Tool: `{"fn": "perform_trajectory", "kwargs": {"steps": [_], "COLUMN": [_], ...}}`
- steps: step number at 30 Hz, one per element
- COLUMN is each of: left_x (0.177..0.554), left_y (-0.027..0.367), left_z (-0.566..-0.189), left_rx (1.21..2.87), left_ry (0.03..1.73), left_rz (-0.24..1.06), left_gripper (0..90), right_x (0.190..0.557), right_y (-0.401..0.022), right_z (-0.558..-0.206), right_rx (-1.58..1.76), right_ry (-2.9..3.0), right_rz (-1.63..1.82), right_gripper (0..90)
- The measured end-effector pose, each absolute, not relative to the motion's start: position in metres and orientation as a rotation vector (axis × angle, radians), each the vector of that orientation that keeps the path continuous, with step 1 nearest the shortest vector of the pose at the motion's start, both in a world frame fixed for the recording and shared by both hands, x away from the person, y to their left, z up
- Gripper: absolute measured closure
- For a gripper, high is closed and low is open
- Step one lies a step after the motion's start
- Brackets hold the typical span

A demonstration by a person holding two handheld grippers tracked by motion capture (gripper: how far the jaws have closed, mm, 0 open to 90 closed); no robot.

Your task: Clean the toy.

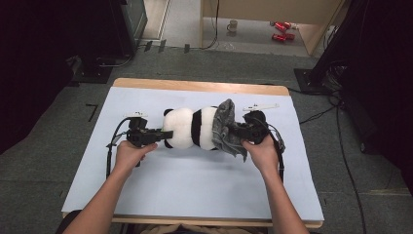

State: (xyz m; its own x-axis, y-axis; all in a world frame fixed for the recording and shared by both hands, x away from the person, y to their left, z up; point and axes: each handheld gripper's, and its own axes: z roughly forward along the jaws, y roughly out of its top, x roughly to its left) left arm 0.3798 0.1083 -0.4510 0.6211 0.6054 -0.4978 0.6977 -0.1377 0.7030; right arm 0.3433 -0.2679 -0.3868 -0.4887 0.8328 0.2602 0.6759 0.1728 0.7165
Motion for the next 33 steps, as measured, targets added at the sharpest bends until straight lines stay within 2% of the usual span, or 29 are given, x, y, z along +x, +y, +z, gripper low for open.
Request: {"fn": "perform_trajectory", "kwargs": {"steps": [4,9,13,16,24,33], "left_x": [0.380,0.374,0.370,0.369,0.372,0.372], "left_y": [0.111,0.110,0.110,0.111,0.104,0.096], "left_z": [-0.452,-0.453,-0.455,-0.457,-0.468,-0.470], "left_rx": [1.830,1.921,1.950,1.937,1.978,1.950], "left_ry": [1.037,0.905,0.833,0.825,0.805,0.872], "left_rz": [-0.128,-0.024,0.011,-0.027,0.004,0.065], "left_gripper": [49.6,39.2,36.0,38.0,38.4,61.6], "right_x": [0.346,0.348,0.353,0.356,0.367,0.365], "right_y": [-0.269,-0.273,-0.273,-0.273,-0.274,-0.273], "right_z": [-0.387,-0.388,-0.390,-0.390,-0.392,-0.388], "right_rx": [1.480,1.496,1.493,1.499,1.529,1.518], "right_ry": [2.244,2.236,2.234,2.226,2.207,2.167], "right_rz": [1.210,1.201,1.201,1.190,1.195,1.225], "right_gripper": [75.4,75.4,75.3,75.3,74.5,74.8]}}
